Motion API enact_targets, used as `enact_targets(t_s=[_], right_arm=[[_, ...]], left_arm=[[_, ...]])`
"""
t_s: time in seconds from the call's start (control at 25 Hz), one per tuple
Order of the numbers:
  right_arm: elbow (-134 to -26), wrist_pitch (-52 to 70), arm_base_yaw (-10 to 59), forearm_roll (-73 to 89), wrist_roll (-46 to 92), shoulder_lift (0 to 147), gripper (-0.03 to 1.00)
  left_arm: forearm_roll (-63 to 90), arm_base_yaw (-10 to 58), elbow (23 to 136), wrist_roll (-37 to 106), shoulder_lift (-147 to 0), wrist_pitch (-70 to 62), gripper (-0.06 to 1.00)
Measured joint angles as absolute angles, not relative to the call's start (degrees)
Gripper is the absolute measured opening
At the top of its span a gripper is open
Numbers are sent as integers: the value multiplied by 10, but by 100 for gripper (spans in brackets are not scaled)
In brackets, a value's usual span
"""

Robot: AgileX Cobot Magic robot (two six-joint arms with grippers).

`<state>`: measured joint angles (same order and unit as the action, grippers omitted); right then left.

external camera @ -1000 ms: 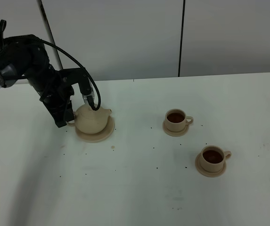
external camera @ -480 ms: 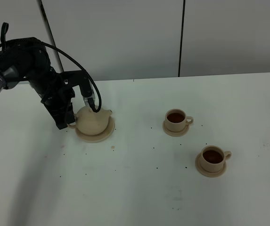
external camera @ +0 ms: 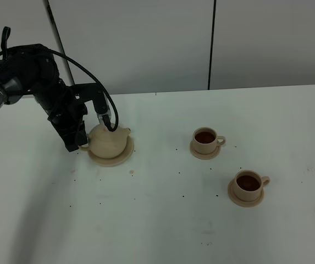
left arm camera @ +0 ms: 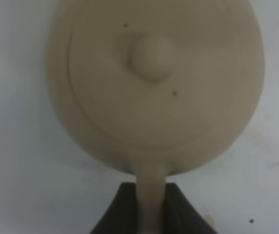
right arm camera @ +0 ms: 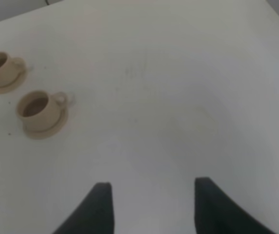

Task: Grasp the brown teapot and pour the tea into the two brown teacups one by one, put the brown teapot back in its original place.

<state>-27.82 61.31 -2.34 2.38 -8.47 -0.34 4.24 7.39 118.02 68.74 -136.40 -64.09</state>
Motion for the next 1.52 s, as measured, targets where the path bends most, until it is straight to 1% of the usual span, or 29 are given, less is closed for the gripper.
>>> enact_targets(t_s=[0.48,0.6,0.84,1.0,1.24,1.52], right_arm=[[-278,613,-23,24,-85,-3,38],[-278,613,-23,24,-85,-3,38],[-278,613,-23,24,-85,-3,38],[-278,613,-23,24,-85,-3,38],[-278,613,-23,24,-85,-3,38],[-278,613,-23,24,-85,-3,38]], left_arm=[[42,74,1180,687,-1364,-645,18],[42,74,1180,687,-1364,-646,21],[41,74,1180,687,-1364,-651,34],[41,74,1180,686,-1364,-651,39],[41,71,1180,680,-1361,-664,42],[41,63,1180,676,-1333,-679,43]])
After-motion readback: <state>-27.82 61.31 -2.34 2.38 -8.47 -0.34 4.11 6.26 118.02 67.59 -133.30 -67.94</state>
